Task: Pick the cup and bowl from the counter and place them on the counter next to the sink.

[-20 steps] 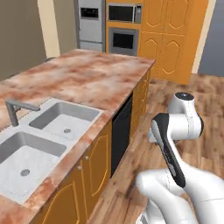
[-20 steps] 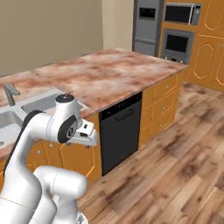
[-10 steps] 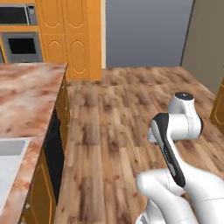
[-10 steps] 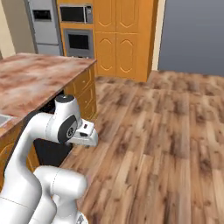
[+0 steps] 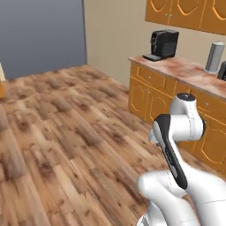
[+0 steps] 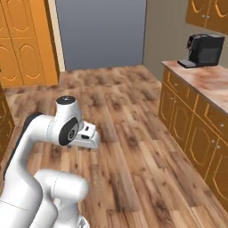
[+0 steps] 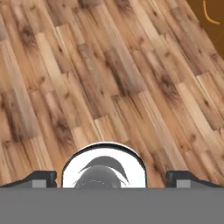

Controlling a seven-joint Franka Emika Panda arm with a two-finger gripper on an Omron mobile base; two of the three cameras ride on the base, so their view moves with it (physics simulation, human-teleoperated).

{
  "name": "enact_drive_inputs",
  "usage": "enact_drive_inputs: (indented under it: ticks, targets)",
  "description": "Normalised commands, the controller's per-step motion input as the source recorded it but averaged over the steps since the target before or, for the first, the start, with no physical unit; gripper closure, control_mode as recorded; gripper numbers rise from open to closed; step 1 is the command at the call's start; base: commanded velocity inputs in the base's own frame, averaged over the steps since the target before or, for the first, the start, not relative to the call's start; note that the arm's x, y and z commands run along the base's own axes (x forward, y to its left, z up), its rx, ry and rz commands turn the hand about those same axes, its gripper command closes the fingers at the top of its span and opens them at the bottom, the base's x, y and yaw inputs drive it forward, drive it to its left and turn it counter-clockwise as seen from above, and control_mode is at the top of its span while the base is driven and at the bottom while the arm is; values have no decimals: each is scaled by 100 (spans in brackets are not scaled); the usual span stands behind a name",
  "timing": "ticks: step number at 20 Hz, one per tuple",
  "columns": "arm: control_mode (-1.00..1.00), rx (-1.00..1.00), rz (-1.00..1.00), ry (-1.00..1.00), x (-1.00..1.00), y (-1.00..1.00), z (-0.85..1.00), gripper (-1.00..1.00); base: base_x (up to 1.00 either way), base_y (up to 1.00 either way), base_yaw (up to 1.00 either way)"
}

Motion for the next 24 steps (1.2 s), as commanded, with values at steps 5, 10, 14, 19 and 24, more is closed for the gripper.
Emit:
enact_drive_inputs:
  ticks: [5,10,14,19,24]
  targets:
    - [100,0,0,0,0,0,0,-100,73,-4,-65]
    - [100,0,0,0,0,0,0,-100,68,-8,-66]
    - [100,0,0,0,0,0,0,-100,100,-41,-3]
    - [100,0,0,0,0,0,0,-100,100,-61,-10]
    - [100,0,0,0,0,0,0,-100,77,-25,-60]
